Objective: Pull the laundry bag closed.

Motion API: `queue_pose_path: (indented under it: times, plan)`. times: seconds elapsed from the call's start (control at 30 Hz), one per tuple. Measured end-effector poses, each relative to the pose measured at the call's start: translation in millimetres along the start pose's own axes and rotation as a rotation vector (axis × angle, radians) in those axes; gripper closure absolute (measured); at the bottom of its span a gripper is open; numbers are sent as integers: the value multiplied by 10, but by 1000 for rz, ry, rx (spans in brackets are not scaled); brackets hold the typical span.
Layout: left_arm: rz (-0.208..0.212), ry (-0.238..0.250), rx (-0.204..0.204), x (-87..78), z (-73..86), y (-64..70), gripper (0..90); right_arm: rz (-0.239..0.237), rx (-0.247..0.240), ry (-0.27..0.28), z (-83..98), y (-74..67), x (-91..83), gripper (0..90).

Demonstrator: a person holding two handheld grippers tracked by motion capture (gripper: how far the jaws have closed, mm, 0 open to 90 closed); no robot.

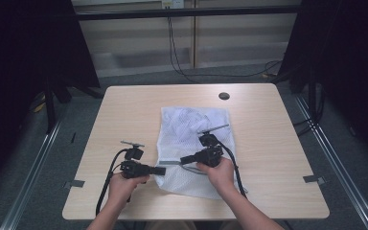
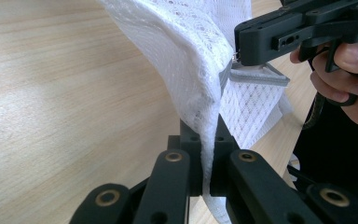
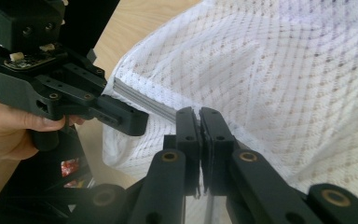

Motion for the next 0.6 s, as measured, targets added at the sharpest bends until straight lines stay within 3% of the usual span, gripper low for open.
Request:
queue_pose_path:
  times: [0.6]
  plan:
    - [0,-7,6,-13,1,-11,889,12,-8,5,17,33,-45,870]
Point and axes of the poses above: each handheld gripper's, and its own axes: x roughly forward along the jaws, z roughly out of its underside, y roughly to its right, the point moved 2 cm from there along x, roughly forward along the jaws, and after that the axes turned 9 degrees about x, right-handed, at the moved point
